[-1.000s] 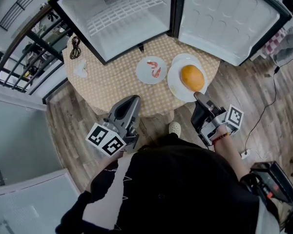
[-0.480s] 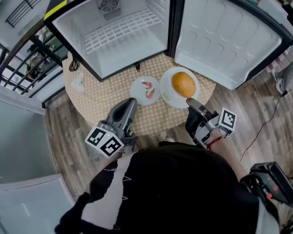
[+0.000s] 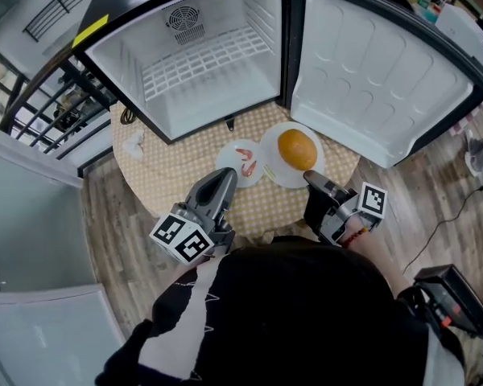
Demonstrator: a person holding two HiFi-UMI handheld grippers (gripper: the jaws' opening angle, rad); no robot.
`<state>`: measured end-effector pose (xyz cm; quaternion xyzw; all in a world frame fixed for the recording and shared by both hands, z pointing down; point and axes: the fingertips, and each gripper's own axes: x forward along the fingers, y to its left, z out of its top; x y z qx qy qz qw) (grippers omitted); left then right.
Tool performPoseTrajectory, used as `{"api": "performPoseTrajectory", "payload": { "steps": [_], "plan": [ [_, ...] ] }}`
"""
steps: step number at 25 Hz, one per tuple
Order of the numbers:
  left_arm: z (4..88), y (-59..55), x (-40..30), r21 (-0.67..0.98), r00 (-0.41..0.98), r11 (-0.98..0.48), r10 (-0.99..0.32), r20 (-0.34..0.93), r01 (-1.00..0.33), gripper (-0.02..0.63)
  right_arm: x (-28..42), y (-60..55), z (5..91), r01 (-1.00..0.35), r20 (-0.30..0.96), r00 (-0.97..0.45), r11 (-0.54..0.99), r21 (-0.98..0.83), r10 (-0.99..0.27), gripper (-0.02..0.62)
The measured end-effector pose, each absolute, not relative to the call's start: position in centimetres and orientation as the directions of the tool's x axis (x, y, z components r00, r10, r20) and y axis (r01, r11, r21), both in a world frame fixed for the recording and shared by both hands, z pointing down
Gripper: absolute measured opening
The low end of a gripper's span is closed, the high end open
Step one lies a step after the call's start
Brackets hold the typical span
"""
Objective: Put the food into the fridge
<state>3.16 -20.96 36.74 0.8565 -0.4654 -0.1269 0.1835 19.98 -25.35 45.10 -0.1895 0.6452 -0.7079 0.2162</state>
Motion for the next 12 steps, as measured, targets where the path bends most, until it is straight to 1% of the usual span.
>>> {"api": "performPoseTrajectory", "payload": {
  "steps": [7, 12],
  "plan": [
    [37.7, -21.2, 3.7, 0.445, 0.521, -0.469, -0.853, -0.006, -0.763, 0.012, 19.0, -26.4, 45.3, 0.092, -0.024, -0.845, -0.101, -0.991, -0.534, 0.025],
    [38.3, -21.3, 3.4, 0.451, 0.517, -0.453, -0.856, 0.022, -0.769, 0.012, 19.1, -26.3, 46.1, 0.09, -0.005, -0.847, -0.133, -0.987, -0.532, 0.025]
  ]
}}
